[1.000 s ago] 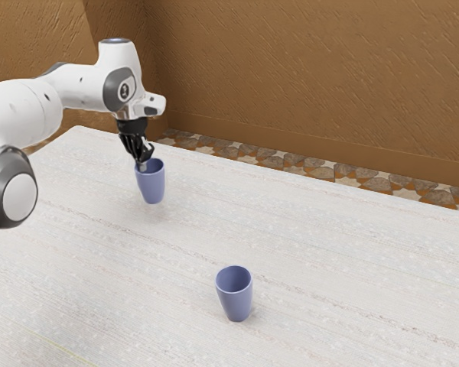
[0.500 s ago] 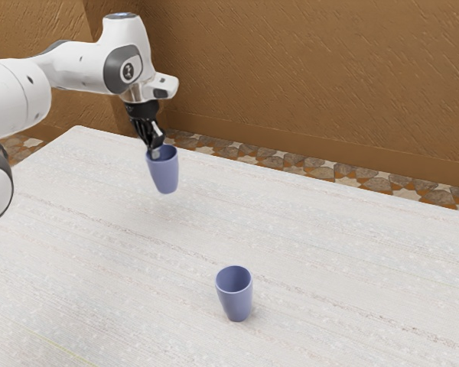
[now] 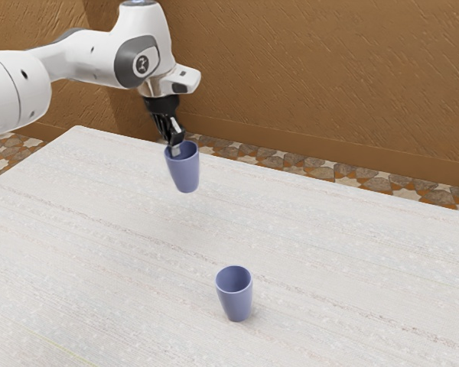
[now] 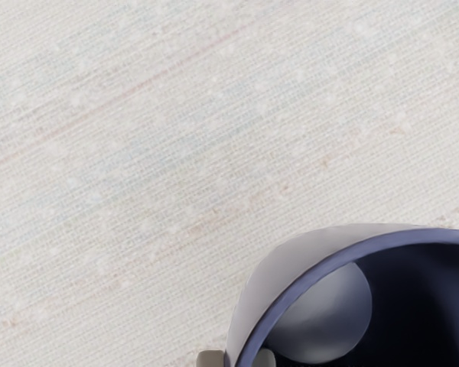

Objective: Place the left cup onto the right cup

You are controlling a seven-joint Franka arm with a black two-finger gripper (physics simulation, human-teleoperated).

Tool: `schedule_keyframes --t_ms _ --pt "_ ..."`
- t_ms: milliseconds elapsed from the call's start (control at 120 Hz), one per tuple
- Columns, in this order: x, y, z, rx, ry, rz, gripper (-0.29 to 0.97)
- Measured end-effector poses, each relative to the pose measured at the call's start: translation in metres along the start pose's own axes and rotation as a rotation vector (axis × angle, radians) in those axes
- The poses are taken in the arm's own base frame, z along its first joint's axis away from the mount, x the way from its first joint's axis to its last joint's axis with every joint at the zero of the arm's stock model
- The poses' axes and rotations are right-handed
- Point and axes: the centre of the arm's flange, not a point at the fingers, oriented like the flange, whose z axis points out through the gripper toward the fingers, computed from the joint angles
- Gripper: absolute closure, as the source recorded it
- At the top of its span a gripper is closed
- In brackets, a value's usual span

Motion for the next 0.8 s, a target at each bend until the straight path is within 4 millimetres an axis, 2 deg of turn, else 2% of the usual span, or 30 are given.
schedule_keyframes --t_ms 483,800 --pt "0.006 0.081 -0.016 -0.016 0.0 0.115 0.78" --pt "-0.001 0.119 -0.014 -0.033 -0.02 0.168 0.78"
